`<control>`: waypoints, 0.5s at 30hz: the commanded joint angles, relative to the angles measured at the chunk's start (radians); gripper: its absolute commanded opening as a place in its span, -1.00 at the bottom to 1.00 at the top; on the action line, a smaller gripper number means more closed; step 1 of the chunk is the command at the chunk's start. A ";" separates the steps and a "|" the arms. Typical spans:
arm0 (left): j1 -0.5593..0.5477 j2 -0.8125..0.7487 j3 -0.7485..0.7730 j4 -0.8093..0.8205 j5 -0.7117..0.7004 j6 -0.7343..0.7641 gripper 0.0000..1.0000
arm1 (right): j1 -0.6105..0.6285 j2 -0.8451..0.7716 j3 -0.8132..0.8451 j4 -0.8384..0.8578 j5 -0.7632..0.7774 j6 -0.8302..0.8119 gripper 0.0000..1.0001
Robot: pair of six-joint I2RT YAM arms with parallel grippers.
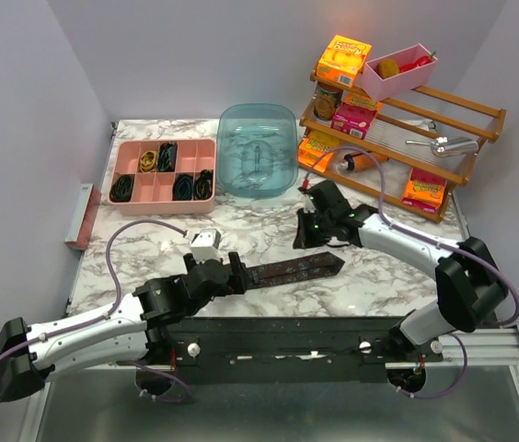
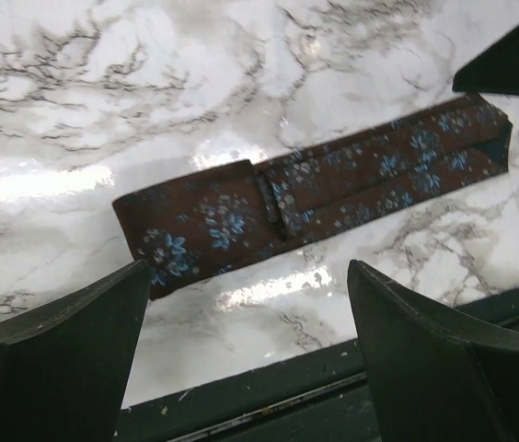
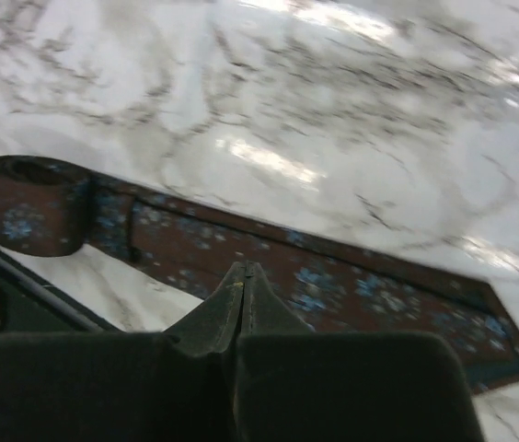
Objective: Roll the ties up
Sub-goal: Roll the tie at the center of the board.
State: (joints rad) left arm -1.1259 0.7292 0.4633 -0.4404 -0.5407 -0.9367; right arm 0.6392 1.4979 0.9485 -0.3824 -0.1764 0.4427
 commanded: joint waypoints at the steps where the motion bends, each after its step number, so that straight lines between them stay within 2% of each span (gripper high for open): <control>1: 0.133 0.010 0.012 -0.001 0.138 -0.022 0.95 | 0.098 0.105 0.117 0.020 -0.041 -0.022 -0.91; 2: 0.196 0.009 0.008 0.006 0.165 -0.017 0.95 | 0.131 0.120 0.134 0.026 -0.051 -0.022 -0.92; 7: 0.359 -0.033 -0.024 0.048 0.320 -0.002 0.95 | 0.209 0.209 0.254 0.060 -0.123 -0.030 -0.92; 12: 0.549 -0.135 -0.155 0.196 0.586 -0.033 0.91 | 0.264 0.298 0.341 0.063 -0.149 -0.024 -0.93; 15: 0.616 -0.172 -0.222 0.235 0.692 -0.060 0.87 | 0.278 0.320 0.371 0.065 -0.161 -0.022 -0.94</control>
State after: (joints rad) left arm -0.5938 0.6018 0.3210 -0.3042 -0.0883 -0.9562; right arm 0.8967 1.7840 1.2678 -0.3309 -0.2893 0.4259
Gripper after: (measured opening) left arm 0.948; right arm 0.034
